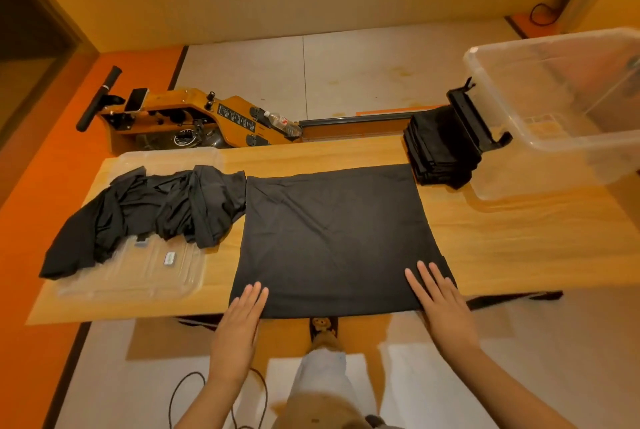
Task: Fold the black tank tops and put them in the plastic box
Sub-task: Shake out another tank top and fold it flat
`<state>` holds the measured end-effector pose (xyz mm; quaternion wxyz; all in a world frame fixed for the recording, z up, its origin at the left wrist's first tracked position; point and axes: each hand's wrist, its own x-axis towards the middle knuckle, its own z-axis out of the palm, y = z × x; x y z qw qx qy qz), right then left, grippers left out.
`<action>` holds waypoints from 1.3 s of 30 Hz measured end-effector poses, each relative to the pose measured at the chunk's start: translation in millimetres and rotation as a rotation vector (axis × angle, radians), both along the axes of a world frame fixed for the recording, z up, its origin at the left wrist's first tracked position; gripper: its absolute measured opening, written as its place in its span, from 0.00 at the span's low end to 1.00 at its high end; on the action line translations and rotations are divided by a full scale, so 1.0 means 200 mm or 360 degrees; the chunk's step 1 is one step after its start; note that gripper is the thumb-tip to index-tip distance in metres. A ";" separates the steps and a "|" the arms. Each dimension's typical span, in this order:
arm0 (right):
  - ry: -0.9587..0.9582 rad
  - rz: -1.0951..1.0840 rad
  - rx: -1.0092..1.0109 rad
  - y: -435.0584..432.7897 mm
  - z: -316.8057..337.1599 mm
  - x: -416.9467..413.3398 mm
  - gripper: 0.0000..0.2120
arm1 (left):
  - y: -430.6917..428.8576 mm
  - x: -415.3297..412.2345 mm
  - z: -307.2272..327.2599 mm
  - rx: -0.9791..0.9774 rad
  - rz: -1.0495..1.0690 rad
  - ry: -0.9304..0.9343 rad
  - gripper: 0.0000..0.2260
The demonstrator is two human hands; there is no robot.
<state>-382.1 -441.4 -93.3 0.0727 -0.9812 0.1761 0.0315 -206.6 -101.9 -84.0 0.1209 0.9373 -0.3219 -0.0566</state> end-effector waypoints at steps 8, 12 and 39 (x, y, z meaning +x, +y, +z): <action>-0.0177 -0.0175 0.0255 -0.01 0.22 -0.08 0.27 | 0.04 0.02 0.16 -0.0164 0.0148 0.0119 0.19; -0.0526 -0.0274 0.0443 -0.07 0.51 0.01 0.12 | 0.01 0.17 0.42 -0.0326 0.0180 -0.0069 0.11; -0.0535 0.0215 0.1987 0.26 1.69 0.72 0.12 | -0.25 1.35 2.01 -0.1683 0.0702 -0.0582 0.06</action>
